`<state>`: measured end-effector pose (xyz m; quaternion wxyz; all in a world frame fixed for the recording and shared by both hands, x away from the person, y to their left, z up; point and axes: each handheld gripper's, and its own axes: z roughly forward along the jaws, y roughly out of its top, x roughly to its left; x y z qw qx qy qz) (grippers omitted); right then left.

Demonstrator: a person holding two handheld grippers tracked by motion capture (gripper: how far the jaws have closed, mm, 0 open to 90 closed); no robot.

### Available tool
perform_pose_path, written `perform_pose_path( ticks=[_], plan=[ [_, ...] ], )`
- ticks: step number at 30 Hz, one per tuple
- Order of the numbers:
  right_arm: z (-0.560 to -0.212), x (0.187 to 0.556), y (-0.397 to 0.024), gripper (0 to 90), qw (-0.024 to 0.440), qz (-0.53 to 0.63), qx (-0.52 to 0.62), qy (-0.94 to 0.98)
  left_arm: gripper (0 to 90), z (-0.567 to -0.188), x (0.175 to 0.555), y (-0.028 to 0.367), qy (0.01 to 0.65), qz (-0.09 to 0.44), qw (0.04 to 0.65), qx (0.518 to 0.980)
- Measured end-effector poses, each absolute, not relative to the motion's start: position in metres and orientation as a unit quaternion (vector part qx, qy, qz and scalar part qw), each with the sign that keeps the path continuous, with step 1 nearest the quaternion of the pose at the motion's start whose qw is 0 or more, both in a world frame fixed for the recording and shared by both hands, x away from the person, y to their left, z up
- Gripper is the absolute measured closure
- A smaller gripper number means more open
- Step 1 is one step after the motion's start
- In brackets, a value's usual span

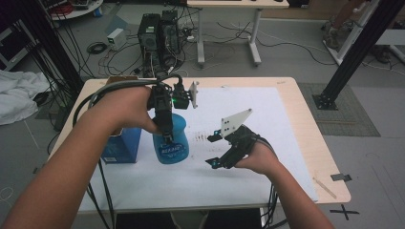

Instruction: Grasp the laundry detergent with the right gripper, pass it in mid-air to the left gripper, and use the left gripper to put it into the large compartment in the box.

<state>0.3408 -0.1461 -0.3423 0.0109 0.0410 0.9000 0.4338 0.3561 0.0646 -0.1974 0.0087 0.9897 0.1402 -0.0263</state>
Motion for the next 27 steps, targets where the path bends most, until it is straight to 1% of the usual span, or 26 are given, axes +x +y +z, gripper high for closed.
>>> perform_pose_path(
  ticks=[7, 8, 9, 12, 13, 14, 21, 23, 26, 27],
  plan=[
    [-0.332, 0.340, -0.156, 21.3, 0.039, 0.405, 0.049, 0.912, 37.8, -0.175, 0.366, 0.084, 0.178, -0.019, 0.016, 0.984],
    [-0.331, 0.341, -0.157, 18.7, 0.037, 0.402, 0.049, 0.914, 37.8, -0.172, 0.367, 0.087, 0.185, -0.018, 0.017, 0.983],
    [-0.331, 0.341, -0.158, 12.8, 0.037, 0.398, 0.053, 0.915, 37.8, -0.169, 0.368, 0.091, 0.193, -0.017, 0.017, 0.981],
    [-0.331, 0.342, -0.158, 12.8, 0.040, 0.391, 0.056, 0.918, 37.8, -0.169, 0.368, 0.091, 0.193, -0.017, 0.017, 0.981],
    [-0.330, 0.343, -0.160, 12.8, 0.042, 0.377, 0.059, 0.923, 37.8, -0.158, 0.373, 0.103, 0.223, -0.015, 0.023, 0.975],
    [-0.330, 0.343, -0.160, 12.8, 0.044, 0.374, 0.058, 0.925, 37.8, -0.155, 0.373, 0.106, 0.231, -0.013, 0.024, 0.973],
    [-0.330, 0.346, -0.163, 12.8, 0.043, 0.343, 0.069, 0.936, 37.8, -0.138, 0.379, 0.126, 0.270, -0.012, 0.028, 0.962],
    [-0.330, 0.348, -0.166, 12.7, 0.040, 0.332, 0.077, 0.939, 37.8, -0.131, 0.381, 0.135, 0.286, -0.013, 0.040, 0.957],
    [-0.330, 0.350, -0.170, 12.7, 0.044, 0.325, 0.083, 0.941, 37.8, -0.125, 0.382, 0.143, 0.293, -0.013, 0.047, 0.955],
    [-0.329, 0.351, -0.171, 12.7, 0.047, 0.325, 0.084, 0.941, 37.8, -0.120, 0.385, 0.151, 0.302, -0.014, 0.050, 0.952]
  ],
)
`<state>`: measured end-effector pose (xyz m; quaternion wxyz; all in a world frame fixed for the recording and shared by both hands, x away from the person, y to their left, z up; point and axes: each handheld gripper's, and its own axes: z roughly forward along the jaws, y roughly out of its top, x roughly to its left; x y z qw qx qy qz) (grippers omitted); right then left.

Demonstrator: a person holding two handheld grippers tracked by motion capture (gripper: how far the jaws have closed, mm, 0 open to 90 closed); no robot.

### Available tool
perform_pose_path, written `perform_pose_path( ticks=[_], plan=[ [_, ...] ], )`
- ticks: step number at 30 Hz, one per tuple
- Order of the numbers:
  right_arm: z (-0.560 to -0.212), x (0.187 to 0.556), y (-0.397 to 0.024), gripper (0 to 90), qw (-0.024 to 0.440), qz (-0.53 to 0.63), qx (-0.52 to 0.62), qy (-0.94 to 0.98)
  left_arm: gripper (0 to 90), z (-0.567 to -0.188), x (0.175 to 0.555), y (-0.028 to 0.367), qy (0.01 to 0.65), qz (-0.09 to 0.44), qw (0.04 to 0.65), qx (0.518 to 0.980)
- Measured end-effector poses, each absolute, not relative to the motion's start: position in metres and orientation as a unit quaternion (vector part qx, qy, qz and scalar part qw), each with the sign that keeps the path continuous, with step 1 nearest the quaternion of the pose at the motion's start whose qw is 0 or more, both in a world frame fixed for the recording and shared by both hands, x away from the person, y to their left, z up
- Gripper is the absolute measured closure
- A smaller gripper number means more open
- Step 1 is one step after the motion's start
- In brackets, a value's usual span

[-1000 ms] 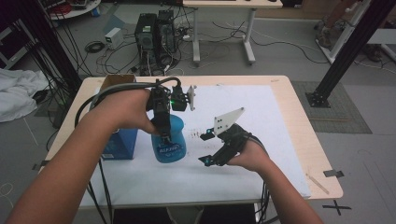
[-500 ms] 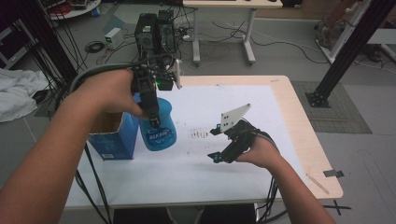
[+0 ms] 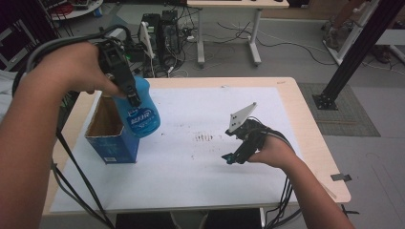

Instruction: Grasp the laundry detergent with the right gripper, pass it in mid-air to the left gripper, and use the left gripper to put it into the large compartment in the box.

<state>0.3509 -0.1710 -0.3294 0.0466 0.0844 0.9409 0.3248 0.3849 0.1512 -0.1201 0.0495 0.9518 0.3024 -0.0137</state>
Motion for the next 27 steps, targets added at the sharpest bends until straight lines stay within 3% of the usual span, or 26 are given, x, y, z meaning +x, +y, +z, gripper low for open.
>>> perform_pose_path(
  ticks=[14, 27],
  plan=[
    [-0.332, 0.355, -0.172, 12.7, 0.051, 0.296, 0.093, 0.949, 37.8, -0.112, 0.394, 0.198, 0.392, -0.001, 0.054, 0.918],
    [-0.335, 0.355, -0.166, 12.7, 0.052, 0.285, 0.089, 0.953, 37.7, -0.112, 0.406, 0.225, 0.375, 0.030, 0.047, 0.925]
  ],
)
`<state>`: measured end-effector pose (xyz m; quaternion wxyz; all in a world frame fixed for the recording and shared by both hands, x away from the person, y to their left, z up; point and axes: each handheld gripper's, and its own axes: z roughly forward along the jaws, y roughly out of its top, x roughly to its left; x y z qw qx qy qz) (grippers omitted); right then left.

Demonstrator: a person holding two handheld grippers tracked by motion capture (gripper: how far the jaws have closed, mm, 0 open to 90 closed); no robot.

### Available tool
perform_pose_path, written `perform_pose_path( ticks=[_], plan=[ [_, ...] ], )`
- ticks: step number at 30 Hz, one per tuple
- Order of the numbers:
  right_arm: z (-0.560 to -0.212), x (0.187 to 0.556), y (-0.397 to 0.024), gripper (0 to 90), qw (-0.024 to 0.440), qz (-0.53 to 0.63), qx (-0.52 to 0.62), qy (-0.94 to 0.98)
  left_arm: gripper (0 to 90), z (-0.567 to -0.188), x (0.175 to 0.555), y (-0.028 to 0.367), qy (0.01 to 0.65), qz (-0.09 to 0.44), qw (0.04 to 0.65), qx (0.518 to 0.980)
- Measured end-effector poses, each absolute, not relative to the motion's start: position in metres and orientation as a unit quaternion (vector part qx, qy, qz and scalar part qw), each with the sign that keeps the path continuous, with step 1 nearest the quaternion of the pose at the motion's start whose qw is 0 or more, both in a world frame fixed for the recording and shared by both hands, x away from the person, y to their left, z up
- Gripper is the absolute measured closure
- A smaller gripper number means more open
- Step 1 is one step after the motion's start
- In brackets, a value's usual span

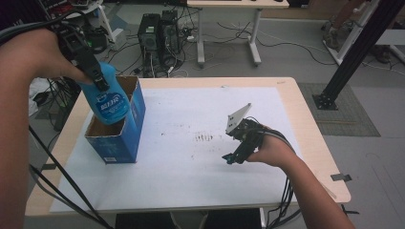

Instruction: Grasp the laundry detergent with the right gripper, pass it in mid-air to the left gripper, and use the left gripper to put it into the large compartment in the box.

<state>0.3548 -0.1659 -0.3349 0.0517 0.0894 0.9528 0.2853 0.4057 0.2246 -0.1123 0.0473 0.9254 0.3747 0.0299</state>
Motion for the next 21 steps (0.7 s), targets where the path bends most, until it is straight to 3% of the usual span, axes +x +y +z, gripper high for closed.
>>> perform_pose_path(
  ticks=[21],
  plan=[
    [-0.339, 0.355, -0.159, 12.7, 0.054, 0.282, 0.086, 0.954, 37.7, -0.158, 0.426, 0.248, 0.395, 0.013, 0.029, 0.918]
  ],
)
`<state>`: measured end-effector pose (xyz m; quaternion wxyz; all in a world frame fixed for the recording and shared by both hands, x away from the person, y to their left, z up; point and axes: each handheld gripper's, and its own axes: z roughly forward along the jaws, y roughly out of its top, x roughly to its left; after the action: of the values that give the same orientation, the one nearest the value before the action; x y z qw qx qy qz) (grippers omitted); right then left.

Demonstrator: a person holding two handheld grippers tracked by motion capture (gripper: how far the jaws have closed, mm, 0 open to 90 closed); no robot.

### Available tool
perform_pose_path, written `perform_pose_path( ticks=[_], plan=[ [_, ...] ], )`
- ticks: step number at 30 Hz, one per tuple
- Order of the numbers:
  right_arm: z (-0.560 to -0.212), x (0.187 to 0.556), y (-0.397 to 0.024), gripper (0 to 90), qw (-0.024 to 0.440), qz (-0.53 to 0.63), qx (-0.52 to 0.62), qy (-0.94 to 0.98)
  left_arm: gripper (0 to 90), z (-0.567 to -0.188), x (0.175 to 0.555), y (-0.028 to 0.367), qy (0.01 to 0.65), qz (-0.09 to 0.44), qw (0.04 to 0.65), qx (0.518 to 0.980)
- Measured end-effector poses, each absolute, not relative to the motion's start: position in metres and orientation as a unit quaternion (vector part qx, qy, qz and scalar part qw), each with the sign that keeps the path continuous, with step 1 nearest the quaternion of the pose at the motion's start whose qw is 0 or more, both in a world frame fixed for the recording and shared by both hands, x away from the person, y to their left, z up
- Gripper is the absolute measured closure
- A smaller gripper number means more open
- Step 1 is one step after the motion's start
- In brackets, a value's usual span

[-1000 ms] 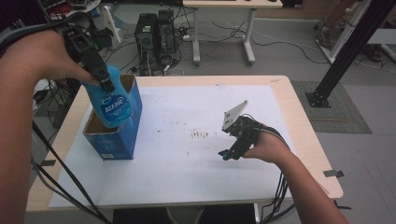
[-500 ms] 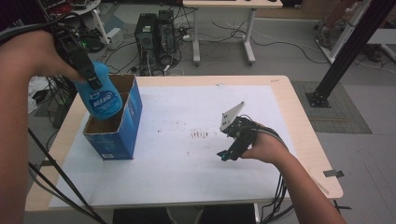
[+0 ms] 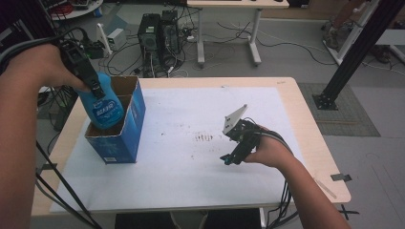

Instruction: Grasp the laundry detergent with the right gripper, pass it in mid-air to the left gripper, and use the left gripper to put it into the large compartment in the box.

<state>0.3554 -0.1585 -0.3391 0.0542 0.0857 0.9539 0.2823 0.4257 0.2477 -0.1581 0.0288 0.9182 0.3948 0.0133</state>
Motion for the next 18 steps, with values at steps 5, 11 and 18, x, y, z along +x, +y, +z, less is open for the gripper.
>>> perform_pose_path(
  ticks=[5, 11, 18],
  plan=[
    [-0.342, 0.354, -0.155, 12.7, 0.052, 0.282, 0.085, 0.954, 37.7, -0.187, 0.429, 0.249, 0.389, -0.002, 0.030, 0.921],
    [-0.345, 0.354, -0.153, 12.7, 0.048, 0.282, 0.084, 0.954, 37.7, -0.224, 0.433, 0.244, 0.373, -0.012, 0.015, 0.928],
    [-0.347, 0.355, -0.153, 12.7, 0.048, 0.281, 0.084, 0.955, 37.7, -0.251, 0.436, 0.240, 0.363, -0.017, 0.006, 0.932]
  ],
)
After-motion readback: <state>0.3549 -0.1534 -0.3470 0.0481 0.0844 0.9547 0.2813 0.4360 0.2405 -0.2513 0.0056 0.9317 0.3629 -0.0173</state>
